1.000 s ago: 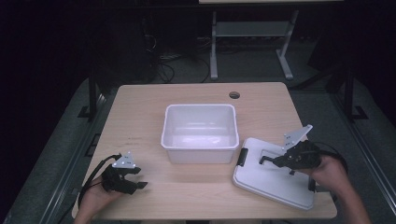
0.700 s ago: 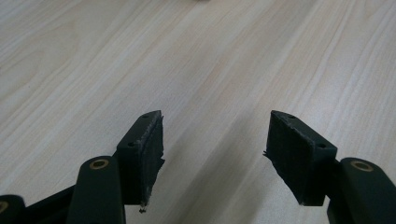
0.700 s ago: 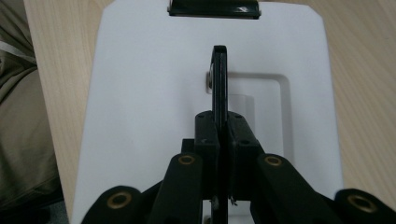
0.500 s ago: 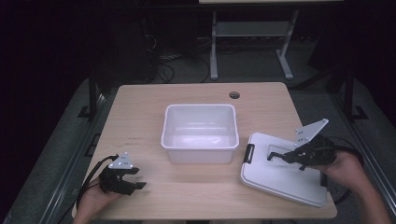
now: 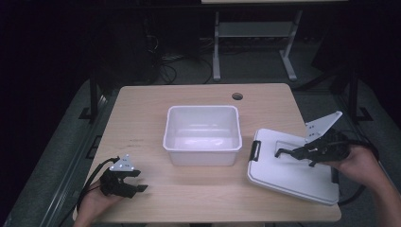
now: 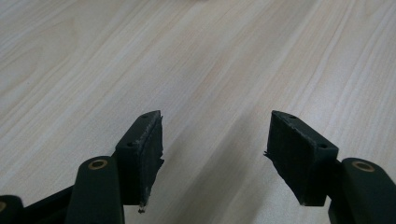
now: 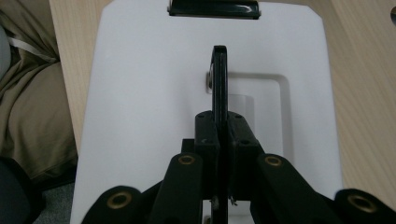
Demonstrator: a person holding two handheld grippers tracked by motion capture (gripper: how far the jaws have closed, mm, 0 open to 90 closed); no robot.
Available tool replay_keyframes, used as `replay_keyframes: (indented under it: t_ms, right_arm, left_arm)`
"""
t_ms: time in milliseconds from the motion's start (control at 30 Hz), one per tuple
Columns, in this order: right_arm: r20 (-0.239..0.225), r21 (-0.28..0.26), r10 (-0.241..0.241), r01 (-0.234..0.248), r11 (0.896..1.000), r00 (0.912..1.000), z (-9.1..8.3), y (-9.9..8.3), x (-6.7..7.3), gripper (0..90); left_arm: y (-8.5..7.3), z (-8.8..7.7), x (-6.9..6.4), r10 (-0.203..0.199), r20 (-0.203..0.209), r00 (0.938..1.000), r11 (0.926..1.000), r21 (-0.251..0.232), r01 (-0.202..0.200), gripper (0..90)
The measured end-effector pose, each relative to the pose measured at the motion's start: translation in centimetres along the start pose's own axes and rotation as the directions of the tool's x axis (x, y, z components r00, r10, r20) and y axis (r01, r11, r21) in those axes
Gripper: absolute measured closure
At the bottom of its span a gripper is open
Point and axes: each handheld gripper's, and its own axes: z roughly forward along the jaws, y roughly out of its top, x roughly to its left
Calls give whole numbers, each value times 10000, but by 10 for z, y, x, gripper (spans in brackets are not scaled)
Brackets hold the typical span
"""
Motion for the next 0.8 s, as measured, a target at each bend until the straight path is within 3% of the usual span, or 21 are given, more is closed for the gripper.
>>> replay_keyframes:
  t_ms: [800]
  right_arm:
    - [161, -304, -357, 362, 9989, 9992, -39, 33, -11, 846]
  left_arm:
    - [-1, 2, 2, -18, 75, 10000, 10000, -19, 18, 347]
